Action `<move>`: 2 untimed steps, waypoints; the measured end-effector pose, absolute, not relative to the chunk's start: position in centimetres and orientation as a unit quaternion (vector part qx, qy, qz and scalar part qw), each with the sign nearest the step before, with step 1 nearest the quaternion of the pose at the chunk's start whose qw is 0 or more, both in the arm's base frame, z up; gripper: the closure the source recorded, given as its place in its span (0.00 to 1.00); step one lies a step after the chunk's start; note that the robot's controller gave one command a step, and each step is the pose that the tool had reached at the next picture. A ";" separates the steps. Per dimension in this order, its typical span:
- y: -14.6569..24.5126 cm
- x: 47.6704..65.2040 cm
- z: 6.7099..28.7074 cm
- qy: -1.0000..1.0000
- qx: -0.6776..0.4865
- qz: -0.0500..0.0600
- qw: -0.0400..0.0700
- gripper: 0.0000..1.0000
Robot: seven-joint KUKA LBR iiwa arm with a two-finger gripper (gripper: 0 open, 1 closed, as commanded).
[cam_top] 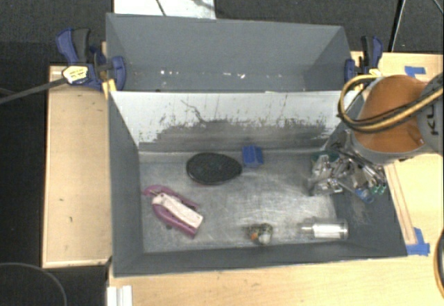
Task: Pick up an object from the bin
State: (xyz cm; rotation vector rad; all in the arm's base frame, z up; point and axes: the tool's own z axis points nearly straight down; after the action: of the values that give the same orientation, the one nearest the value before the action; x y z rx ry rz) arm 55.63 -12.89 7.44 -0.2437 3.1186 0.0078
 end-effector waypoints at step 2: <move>-14.1 55.5 7.1 0.997 -0.082 0.008 -0.005 0.00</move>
Offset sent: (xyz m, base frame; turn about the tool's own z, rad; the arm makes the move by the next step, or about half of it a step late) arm 0.0000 0.0000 0.0000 0.0000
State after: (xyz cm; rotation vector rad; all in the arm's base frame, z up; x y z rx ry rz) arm 55.52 -14.07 7.12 -0.2596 3.1404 0.0265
